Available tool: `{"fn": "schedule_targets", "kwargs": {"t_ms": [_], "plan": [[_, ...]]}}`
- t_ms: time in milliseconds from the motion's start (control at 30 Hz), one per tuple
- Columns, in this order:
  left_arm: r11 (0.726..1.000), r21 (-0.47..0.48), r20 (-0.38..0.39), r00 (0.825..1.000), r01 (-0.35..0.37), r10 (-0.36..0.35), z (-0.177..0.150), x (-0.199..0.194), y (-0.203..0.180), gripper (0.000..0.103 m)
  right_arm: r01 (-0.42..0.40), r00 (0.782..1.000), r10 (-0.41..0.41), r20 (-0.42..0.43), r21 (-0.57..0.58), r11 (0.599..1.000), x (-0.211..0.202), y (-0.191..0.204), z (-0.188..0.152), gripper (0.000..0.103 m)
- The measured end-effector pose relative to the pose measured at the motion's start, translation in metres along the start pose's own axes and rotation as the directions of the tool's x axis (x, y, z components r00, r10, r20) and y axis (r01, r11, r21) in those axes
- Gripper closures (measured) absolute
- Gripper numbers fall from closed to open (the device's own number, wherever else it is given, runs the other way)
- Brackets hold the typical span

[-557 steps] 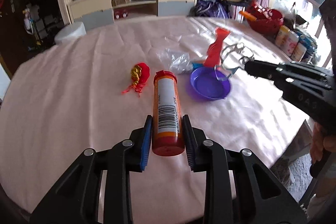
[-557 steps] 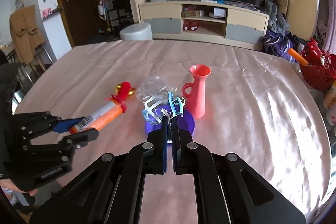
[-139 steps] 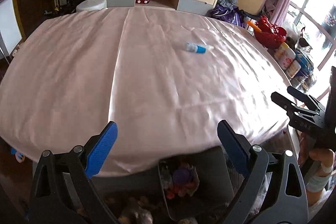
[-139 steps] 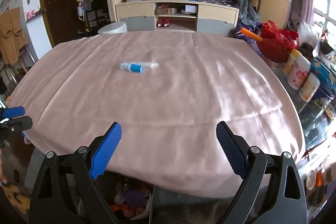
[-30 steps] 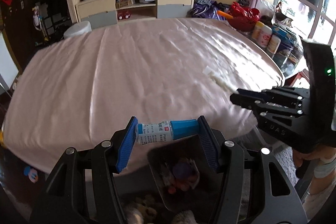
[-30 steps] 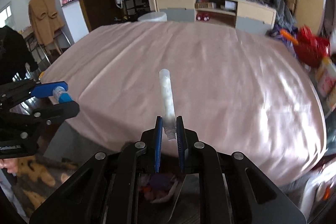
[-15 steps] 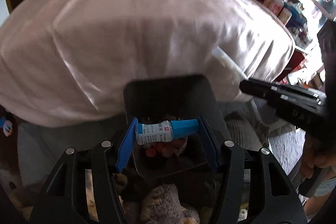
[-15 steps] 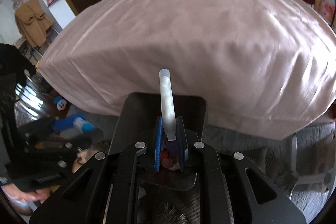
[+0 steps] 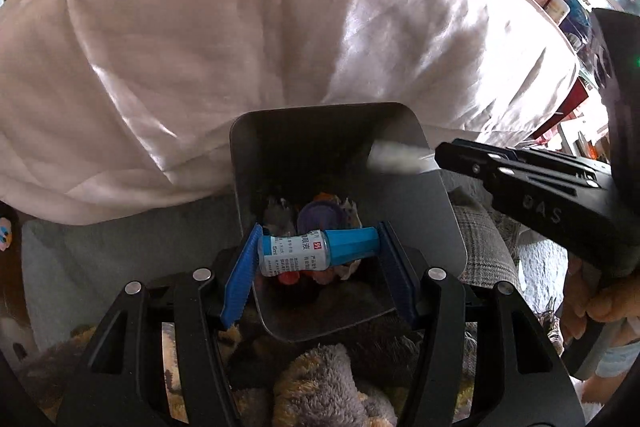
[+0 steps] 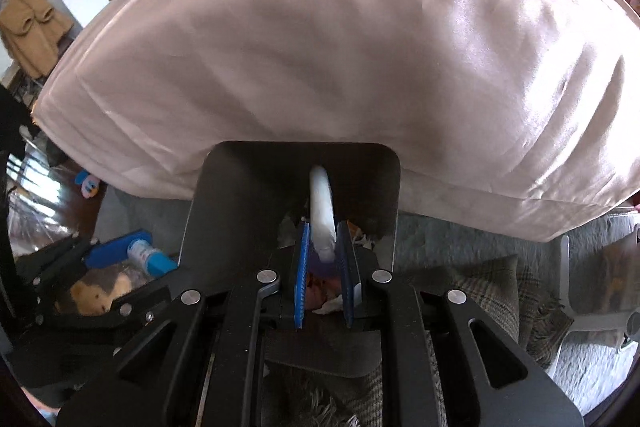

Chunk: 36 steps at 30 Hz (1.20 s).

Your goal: Collect trash

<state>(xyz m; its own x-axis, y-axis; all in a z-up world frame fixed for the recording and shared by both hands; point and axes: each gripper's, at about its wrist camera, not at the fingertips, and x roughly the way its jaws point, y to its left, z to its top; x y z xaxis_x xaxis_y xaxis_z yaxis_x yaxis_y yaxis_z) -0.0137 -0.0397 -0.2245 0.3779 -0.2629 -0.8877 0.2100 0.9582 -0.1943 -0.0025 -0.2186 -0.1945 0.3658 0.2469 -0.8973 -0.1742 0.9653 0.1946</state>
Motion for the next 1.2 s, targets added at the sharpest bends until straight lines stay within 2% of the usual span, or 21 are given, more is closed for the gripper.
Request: {"fn": "schedule_targets", "kwargs": {"t_ms": [67,100,333,367,433,467,533,633,700,767,800,833,867,933,1033,1133,1200], "plan": [[1.0,0.003,-0.003,1.0,0.003,-0.003,0.0,0.0,0.0,0.045,-0.001,1.0,0.001,-0.001,0.012,1.0,0.001,-0.002,0.002,0.086],[1.0,0.003,-0.002,1.0,0.003,-0.003,0.0,0.0,0.0,0.04,0.003,1.0,-0.003,0.001,0.017,1.0,0.001,-0.003,0.003,0.086],[1.0,0.003,0.045,0.999,-0.02,0.02,0.001,-0.014,-0.001,0.008,0.039,0.996,-0.042,0.077,0.05,0.998,-0.021,-0.014,0.008,0.029],[1.0,0.002,0.056,0.998,-0.024,0.024,0.001,-0.018,-0.001,0.008,0.051,0.993,-0.056,0.101,0.057,0.997,-0.028,-0.016,0.008,0.018],[0.999,-0.001,0.075,0.997,-0.036,0.036,0.004,-0.029,-0.001,0.008,0.075,0.985,-0.084,0.148,0.064,0.995,-0.043,-0.018,0.011,0.007],[0.999,-0.005,0.086,0.996,-0.035,0.035,0.006,-0.035,0.0,0.008,0.086,0.982,-0.095,0.165,0.065,0.994,-0.049,-0.018,0.012,0.003],[0.999,-0.007,0.114,0.993,-0.04,0.041,0.01,-0.05,0.001,0.008,0.12,0.969,-0.132,0.209,0.066,0.991,-0.065,-0.018,0.015,0.004],[0.997,-0.002,0.2,0.977,-0.081,0.079,0.021,-0.083,0.001,0.008,0.151,0.945,-0.161,0.286,0.055,0.987,-0.09,-0.014,0.019,0.003],[0.995,0.002,0.262,0.961,-0.096,0.093,0.028,-0.104,0.002,0.008,0.163,0.923,-0.168,0.346,0.045,0.986,-0.11,-0.008,0.023,0.003],[0.992,0.0,0.349,0.93,-0.127,0.119,0.038,-0.133,0.002,0.008,0.184,0.899,-0.182,0.397,0.033,0.982,-0.13,-0.002,0.026,0.003],[0.991,-0.002,0.372,0.92,-0.134,0.125,0.042,-0.141,0.002,0.008,0.2,0.886,-0.194,0.42,0.031,0.979,-0.14,0.001,0.027,0.003],[0.989,-0.008,0.413,0.9,-0.147,0.137,0.046,-0.155,0.002,0.008,0.206,0.868,-0.198,0.456,0.033,0.978,-0.153,0.005,0.028,0.003],[0.988,-0.012,0.431,0.891,-0.155,0.146,0.049,-0.162,0.0,0.008,0.202,0.856,-0.193,0.48,0.034,0.979,-0.162,0.006,0.029,0.003],[0.982,-0.019,0.483,0.858,-0.189,0.175,0.054,-0.18,-0.002,0.008,0.191,0.828,-0.182,0.531,0.038,0.981,-0.182,0.011,0.031,0.003],[0.974,-0.012,0.536,0.821,-0.226,0.198,0.059,-0.2,-0.007,0.008,0.19,0.778,-0.177,0.603,0.042,0.981,-0.209,0.018,0.032,0.003],[0.963,-0.031,0.577,0.782,-0.269,0.237,0.062,-0.218,-0.013,0.008,0.22,0.717,-0.205,0.666,0.063,0.974,-0.231,0.023,0.034,0.003],[0.964,-0.048,0.598,0.765,-0.262,0.238,0.063,-0.227,-0.014,0.008,0.228,0.692,-0.223,0.687,0.086,0.97,-0.238,0.024,0.033,0.003]]}}
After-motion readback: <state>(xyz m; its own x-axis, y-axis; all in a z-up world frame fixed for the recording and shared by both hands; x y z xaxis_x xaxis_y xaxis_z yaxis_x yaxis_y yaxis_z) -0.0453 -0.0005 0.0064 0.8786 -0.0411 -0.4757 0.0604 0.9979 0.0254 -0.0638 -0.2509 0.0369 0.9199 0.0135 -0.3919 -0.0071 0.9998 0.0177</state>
